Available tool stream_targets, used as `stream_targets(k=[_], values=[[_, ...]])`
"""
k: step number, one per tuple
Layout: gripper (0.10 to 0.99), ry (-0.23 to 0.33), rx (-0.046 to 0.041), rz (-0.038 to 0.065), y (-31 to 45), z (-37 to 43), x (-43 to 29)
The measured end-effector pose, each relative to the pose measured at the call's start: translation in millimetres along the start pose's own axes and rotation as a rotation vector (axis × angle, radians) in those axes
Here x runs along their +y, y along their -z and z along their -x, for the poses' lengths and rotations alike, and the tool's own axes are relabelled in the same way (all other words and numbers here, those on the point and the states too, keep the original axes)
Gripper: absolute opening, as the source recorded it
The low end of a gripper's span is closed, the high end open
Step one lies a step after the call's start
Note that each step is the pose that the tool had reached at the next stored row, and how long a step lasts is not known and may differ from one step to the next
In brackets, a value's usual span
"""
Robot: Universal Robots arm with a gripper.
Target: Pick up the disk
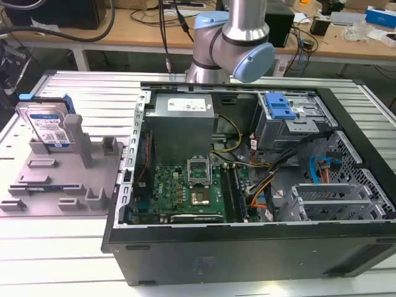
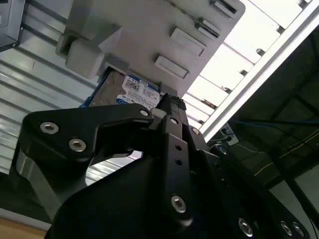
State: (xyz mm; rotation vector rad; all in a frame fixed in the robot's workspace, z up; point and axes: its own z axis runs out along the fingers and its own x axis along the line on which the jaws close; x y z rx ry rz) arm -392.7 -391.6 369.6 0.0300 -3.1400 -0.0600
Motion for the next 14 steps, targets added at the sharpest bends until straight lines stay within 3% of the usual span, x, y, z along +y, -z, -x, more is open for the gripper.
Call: stream_targets(k=[14], values=[[0.106,0.000,0.0000,0.000,0.0,0.0,0.0]])
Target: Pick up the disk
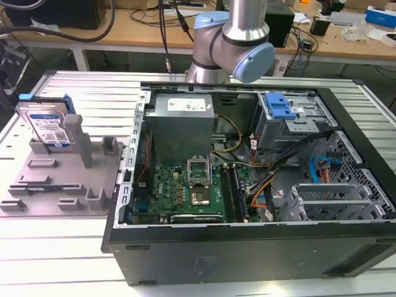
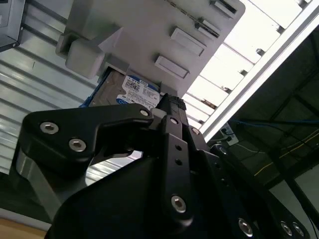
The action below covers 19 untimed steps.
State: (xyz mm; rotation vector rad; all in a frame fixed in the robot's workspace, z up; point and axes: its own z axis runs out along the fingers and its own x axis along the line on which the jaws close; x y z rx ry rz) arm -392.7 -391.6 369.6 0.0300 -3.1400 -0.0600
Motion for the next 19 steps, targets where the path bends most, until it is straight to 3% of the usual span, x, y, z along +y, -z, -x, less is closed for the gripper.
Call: stream_targets(k=[3,4,8,14,18,19], values=[[0.106,0.003,0.0001,0.000,0.0,0.0,0.0],[0.106,0.027,0.0010,0.000,0.0,-0.1,0.0],[0.106,0.136,0.0052,0.000,-0.2,0.0,0.0],[0.106,0.348,0.0133,0.000,-0.6,0.0,0.0],[0.106,0.435,0.0166,0.000,-0.7,0.0,0.0],[0.106,0.491,0.0188,0.000,-0.8,0.0,0.0]])
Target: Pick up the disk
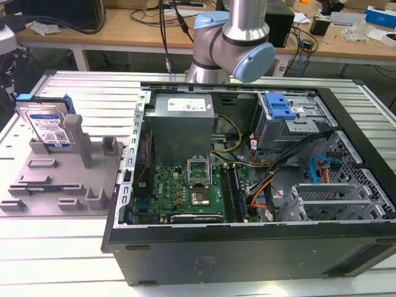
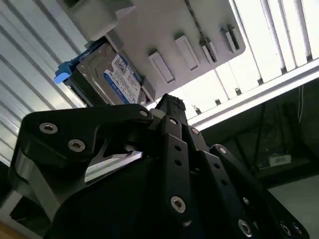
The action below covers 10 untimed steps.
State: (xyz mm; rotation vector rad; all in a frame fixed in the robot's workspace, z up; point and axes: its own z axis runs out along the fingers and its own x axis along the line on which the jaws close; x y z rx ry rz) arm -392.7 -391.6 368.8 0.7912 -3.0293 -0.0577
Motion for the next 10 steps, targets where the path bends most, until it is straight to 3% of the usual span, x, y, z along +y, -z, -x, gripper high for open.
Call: stream_targets(k=[2,3,4,7,8,10], values=[[0.114,0.099,0.0038,0.000,-0.3,0.0,0.0],[0.235,0.147,0.0056,0.000,-0.4,0.0,-0.1],[0.298,0.180,0.0068,0.000,-0.6,0.0,-0.1],[0.416,0.258,0.0099,0.000,-1.2,0.0,-0.1],[0.541,0.299,0.0115,0.000,-1.8,0.0,-0.1],[0.541,0.357,0.0137,0.000,-2.7,0.0,-0.1]])
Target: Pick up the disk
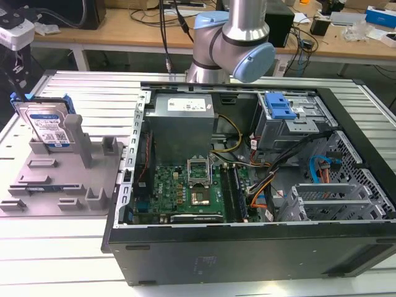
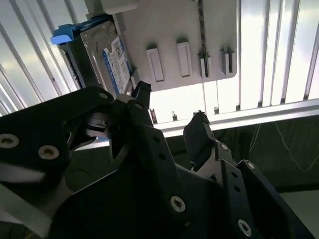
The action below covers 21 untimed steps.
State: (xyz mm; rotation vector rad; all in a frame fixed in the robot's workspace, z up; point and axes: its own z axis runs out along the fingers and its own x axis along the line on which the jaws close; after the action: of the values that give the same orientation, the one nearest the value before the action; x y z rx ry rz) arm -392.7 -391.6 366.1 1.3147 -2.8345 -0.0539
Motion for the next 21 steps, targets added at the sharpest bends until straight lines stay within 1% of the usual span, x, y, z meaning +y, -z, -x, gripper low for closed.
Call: stream_targets(k=[1,3,6,7,8,14,18,21], values=[[0.541,0.019,0.0008,0.000,-0.3,0.0,0.0],[0.541,0.091,0.0035,0.000,-1.4,0.0,-0.1],[0.541,0.155,0.0065,-0.001,-2.4,0.0,-0.1],[0.541,0.173,0.0081,-0.001,-2.7,0.0,-0.1],[0.541,0.210,0.0119,-0.003,-3.3,0.0,-0.1],[0.541,0.319,0.0202,-0.007,-4.6,0.0,-0.2],[0.541,0.438,0.0300,-0.012,-6.2,0.0,-0.3],[0.541,0.494,0.0331,-0.015,-7.0,0.0,-0.3]])
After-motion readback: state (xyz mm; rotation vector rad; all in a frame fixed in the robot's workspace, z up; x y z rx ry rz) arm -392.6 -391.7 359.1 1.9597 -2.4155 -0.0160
